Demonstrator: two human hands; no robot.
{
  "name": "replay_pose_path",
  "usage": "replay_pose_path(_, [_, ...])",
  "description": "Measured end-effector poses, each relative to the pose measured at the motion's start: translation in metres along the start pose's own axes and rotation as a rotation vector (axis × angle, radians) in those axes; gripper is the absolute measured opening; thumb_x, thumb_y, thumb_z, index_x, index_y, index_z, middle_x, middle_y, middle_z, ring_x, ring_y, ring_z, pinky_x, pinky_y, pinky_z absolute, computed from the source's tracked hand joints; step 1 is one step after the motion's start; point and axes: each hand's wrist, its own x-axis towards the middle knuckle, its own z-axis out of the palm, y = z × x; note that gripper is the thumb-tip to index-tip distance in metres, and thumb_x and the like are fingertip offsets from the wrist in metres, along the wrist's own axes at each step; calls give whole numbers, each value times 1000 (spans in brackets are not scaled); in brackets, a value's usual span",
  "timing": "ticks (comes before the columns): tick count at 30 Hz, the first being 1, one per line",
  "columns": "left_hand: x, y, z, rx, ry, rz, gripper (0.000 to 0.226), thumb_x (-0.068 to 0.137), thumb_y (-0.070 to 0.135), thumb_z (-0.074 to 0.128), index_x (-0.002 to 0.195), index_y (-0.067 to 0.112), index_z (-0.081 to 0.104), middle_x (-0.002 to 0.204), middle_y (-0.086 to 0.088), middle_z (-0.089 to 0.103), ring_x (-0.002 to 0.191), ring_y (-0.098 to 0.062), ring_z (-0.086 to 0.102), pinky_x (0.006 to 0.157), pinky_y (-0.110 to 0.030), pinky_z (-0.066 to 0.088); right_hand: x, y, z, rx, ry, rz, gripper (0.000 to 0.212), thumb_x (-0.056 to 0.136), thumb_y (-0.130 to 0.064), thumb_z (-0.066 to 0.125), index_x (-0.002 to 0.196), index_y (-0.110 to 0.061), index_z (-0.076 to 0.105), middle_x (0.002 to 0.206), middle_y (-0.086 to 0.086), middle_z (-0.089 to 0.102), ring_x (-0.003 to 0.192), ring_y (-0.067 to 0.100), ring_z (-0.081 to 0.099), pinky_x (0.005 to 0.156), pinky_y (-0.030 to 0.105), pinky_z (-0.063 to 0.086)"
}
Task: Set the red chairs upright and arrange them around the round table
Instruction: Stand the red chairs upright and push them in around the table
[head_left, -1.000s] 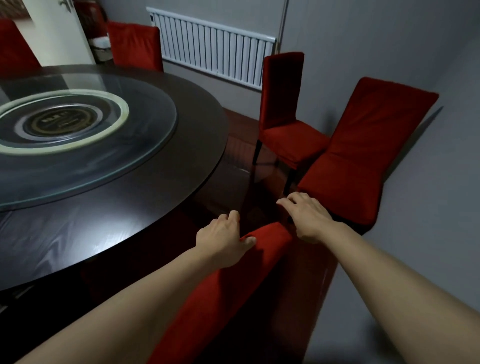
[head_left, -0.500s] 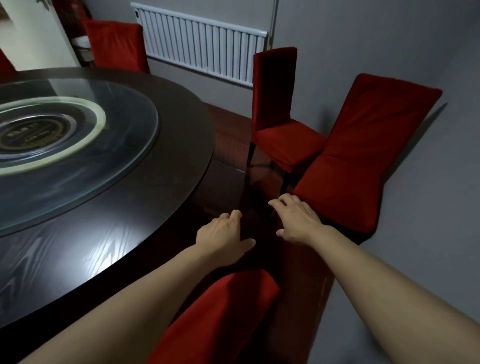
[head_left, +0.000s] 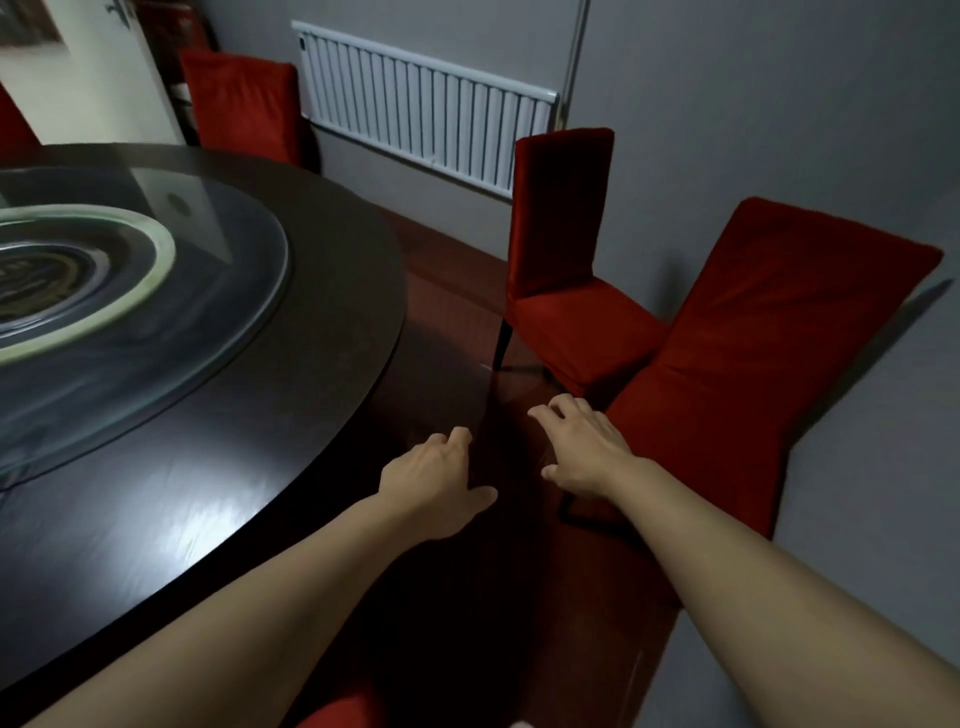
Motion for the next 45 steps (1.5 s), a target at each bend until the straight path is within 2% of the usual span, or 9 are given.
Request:
replay_pose_path(8, [103, 67, -8, -15, 7, -94, 65, 87, 52, 57, 138, 20, 32, 130, -3, 49, 117, -21, 52, 87, -35, 46, 87, 105, -24, -20, -40, -53, 77, 85, -32, 68, 147, -23, 24, 148, 7, 25, 136, 26, 27, 111, 39, 30])
replay_pose_path(13, [161, 85, -20, 2, 18, -102, 66, 87, 53, 57, 138, 19, 32, 131, -4, 49, 117, -22, 52, 88, -36, 46, 133, 142, -36, -16, -29, -61, 77, 84, -33, 68, 146, -23, 25, 147, 7, 26, 135, 26, 28, 110, 39, 30])
replay_pose_path(31, [392, 49, -128, 12, 44, 7, 61, 87, 49, 58, 134, 18, 33, 124, -6, 51, 111, -23, 54, 85, -36, 46, 338, 179, -116, -2, 58, 4, 77, 84, -31, 68, 146, -23, 24, 149, 6, 25, 138, 25, 24, 113, 39, 26])
replay_pose_path(40, [549, 43, -171, 61, 21, -23, 60, 88, 46, 60, 131, 15, 33, 124, -6, 50, 113, -23, 53, 83, -33, 41, 492, 231, -150, 34, 124, 35, 76, 85, -31, 68, 146, -23, 24, 149, 6, 24, 139, 25, 23, 113, 39, 25])
replay_pose_path(45, [638, 51, -198, 56, 11, -14, 58, 89, 42, 59, 133, 15, 33, 127, -7, 49, 116, -24, 51, 91, -35, 41, 580, 267, -174, 77, 125, 71, 77, 85, -32, 68, 147, -22, 23, 148, 6, 25, 138, 24, 24, 113, 40, 26])
